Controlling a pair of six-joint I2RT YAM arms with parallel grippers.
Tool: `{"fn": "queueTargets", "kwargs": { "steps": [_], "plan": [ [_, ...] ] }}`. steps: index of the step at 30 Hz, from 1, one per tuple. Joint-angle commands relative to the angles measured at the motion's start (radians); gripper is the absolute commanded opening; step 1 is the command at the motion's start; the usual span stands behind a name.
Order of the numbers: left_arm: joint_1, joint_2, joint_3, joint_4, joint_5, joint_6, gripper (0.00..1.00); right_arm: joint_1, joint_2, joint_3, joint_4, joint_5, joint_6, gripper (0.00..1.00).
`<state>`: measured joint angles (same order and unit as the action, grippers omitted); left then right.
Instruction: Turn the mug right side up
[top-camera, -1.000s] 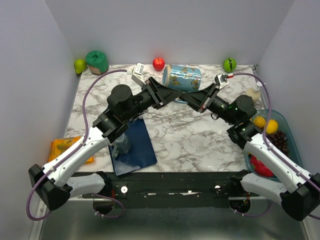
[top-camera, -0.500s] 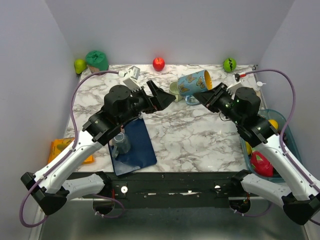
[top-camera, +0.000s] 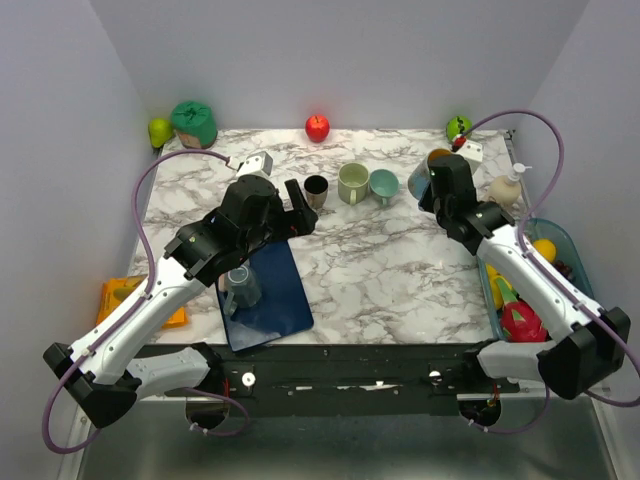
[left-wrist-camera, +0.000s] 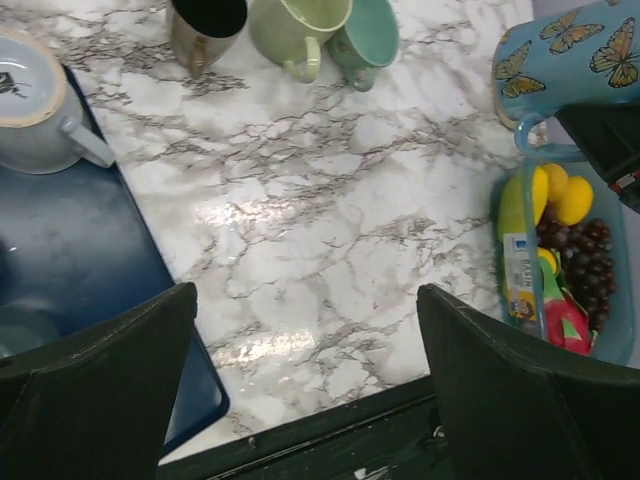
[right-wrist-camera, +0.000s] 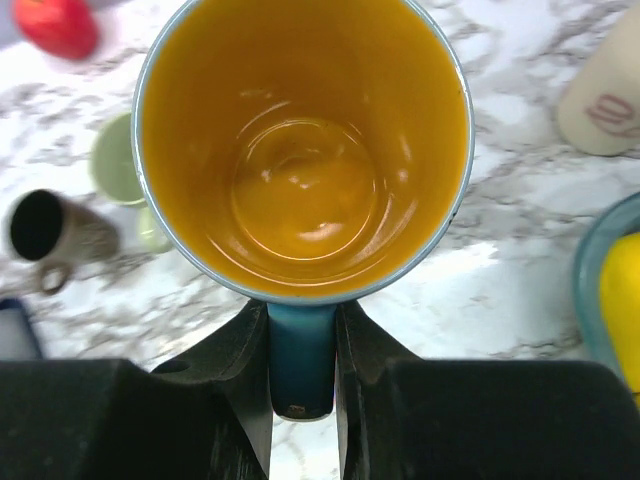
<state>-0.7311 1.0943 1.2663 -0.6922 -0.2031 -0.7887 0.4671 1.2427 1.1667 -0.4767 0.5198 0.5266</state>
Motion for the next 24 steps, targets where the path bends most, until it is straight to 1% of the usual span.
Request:
{"fn": "queueTargets", "kwargs": {
  "steps": [1,6,10,11,16,20,24],
  "plan": [
    [0.015,-0.01,0.022,-0.118,-0.126,0.032,0.99,-0.053,0.07,0.016,0.118,0.123,-0.073,0.01],
    [0.03,-0.028,-0.002,-0.194,-0.174,0.026,0.99,-0.12,0.229,0.021,0.176,0.089,-0.082,0.01],
    [0.053,-0.045,-0.033,-0.248,-0.199,-0.001,0.99,-0.163,0.32,0.028,0.211,0.045,-0.094,0.01],
    [0.065,-0.048,-0.041,-0.259,-0.206,-0.007,0.99,-0.176,0.339,0.028,0.242,0.027,-0.103,0.01],
    [0.11,-0.092,-0.09,-0.306,-0.225,-0.033,0.99,-0.191,0.458,0.059,0.282,-0.046,-0.149,0.01],
    [0.139,-0.123,-0.107,-0.337,-0.231,-0.041,0.99,-0.191,0.518,0.08,0.314,-0.087,-0.172,0.01],
    [0.153,-0.14,-0.11,-0.391,-0.257,-0.061,0.99,-0.193,0.567,0.102,0.311,-0.104,-0.181,0.01]
  ]
}}
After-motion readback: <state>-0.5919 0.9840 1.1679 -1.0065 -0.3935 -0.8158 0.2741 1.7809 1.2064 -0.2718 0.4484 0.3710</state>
